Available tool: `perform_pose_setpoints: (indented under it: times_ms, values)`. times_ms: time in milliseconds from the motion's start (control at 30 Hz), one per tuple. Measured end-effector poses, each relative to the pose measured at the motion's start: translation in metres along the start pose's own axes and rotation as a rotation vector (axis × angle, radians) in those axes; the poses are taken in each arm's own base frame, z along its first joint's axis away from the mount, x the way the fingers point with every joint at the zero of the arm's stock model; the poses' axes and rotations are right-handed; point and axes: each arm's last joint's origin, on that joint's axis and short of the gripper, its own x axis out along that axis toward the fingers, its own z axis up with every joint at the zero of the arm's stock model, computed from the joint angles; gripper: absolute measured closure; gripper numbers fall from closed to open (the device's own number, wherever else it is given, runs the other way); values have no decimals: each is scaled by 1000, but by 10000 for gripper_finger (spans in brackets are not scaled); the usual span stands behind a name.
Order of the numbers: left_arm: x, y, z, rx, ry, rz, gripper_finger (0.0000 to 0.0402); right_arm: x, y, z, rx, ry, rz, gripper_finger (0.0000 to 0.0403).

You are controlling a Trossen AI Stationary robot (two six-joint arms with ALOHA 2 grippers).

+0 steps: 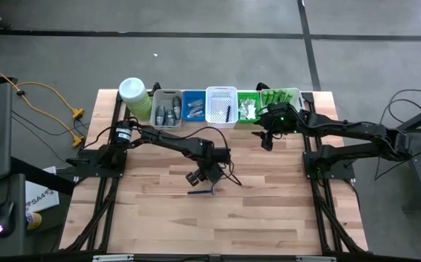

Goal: Pick & Place Travel size toiletries
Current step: Put the top blue razor into the left white bin

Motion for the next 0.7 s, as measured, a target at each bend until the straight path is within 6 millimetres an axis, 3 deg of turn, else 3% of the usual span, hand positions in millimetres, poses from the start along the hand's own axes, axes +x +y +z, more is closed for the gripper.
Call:
perform_pose_setpoints:
  times_ms: [200, 500, 700]
  values:
    - [1, 4, -4, -13, 8, 15, 268, 0, 0, 0, 2, 0, 0, 210]
    - [0, 12, -8, -25, -13, 44, 379, 0, 0, 0, 21, 1, 1, 210]
    - [-5, 15, -7, -104, -33, 74, 378, 0, 1, 0, 21, -3, 23, 210]
